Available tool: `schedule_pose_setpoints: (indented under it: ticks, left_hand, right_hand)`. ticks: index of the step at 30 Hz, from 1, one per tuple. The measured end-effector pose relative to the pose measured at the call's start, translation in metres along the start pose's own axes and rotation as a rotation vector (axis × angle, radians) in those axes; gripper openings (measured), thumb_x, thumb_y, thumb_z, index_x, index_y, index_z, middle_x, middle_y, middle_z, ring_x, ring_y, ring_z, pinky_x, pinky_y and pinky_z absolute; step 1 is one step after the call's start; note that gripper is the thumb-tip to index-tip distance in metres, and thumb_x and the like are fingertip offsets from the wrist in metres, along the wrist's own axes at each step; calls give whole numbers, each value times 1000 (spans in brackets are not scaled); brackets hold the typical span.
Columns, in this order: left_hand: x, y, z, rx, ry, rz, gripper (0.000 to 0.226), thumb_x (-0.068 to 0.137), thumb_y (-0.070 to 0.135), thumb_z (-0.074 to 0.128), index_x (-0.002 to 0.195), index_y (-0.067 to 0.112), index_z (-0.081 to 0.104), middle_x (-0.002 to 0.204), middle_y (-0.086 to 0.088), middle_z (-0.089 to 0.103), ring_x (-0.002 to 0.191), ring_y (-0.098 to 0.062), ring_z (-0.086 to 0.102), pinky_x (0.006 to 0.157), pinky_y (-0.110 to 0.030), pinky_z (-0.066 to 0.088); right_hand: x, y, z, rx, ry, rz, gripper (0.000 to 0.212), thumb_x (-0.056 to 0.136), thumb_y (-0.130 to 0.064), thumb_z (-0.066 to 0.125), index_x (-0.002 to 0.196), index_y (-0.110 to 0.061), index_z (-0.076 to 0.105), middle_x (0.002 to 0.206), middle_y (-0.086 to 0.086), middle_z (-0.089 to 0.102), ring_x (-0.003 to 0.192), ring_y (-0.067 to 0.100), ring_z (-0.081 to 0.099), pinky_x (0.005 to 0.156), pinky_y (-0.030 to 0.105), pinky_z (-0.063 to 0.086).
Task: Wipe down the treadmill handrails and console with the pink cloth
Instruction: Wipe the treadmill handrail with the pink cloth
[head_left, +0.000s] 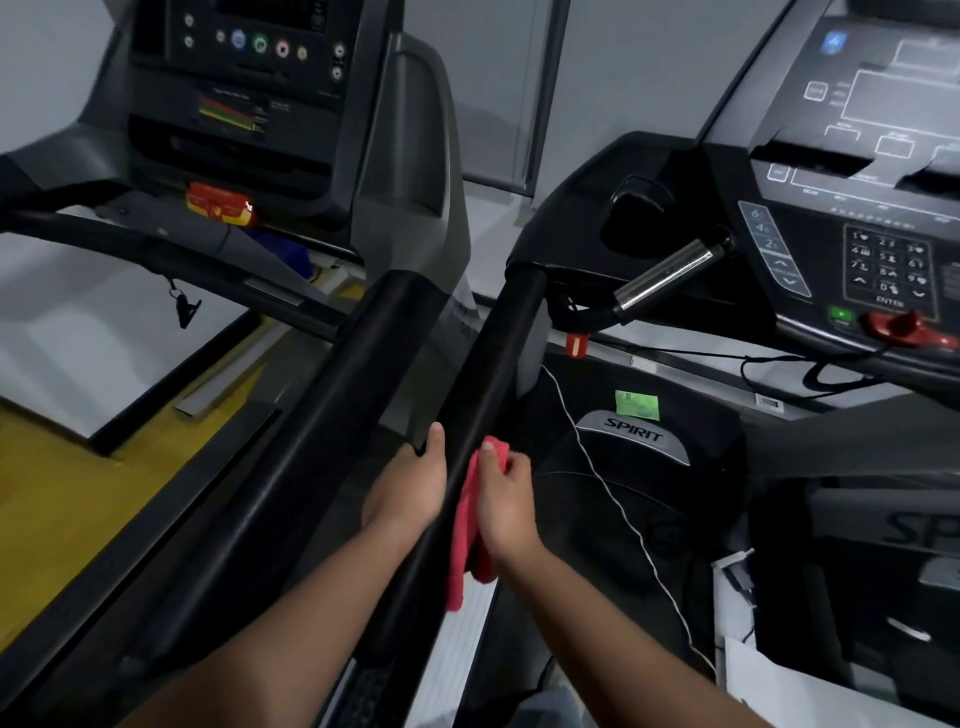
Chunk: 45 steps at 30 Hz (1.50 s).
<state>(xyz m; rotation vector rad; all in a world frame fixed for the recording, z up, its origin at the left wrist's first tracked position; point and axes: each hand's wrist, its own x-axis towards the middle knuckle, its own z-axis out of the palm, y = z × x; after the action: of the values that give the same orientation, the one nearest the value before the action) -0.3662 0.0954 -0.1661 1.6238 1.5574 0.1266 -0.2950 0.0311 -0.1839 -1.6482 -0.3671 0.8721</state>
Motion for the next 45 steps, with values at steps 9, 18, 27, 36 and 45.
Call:
schedule_pose_setpoints:
  ticks: [9,18,27,36,45]
  left_hand:
    - [-4,1,-1,-20,-10,2,73,97,60,19,145,8,35,148,-12,39,136,-28,38,105,-36,30]
    - [-3,1,-3,-34,-23,-5,71,97,59,21,145,9,34,147,-13,41,134,-29,39,104,-37,31]
    - [-2,1,-2,-97,-27,-11,71,97,59,24,148,10,31,150,-12,38,137,-28,36,107,-37,28]
    - [6,-1,0,-129,-43,-21,71,96,61,26,148,13,31,149,-12,39,135,-29,38,107,-39,29]
    - [2,-1,-3,-152,-59,-9,74,94,64,26,148,13,30,149,-10,39,135,-28,38,106,-39,31]
  right_hand:
    - [29,-23,3,-52,112,-72,18,100,-29,40,95,-12,43,83,-2,51,77,11,51,64,23,38]
    - [1,-2,7,-52,105,-57,18,100,-29,40,97,-11,45,84,-2,53,75,9,52,67,24,41]
    - [53,-18,0,74,57,85,19,100,-31,39,104,-12,42,95,4,54,95,19,54,85,32,41]
    - [6,-4,9,-77,127,-114,12,100,-27,40,98,-15,43,89,-3,53,79,6,53,65,18,40]
    - [49,-16,5,62,118,60,22,101,-33,36,102,-12,43,90,3,55,85,16,55,75,31,40]
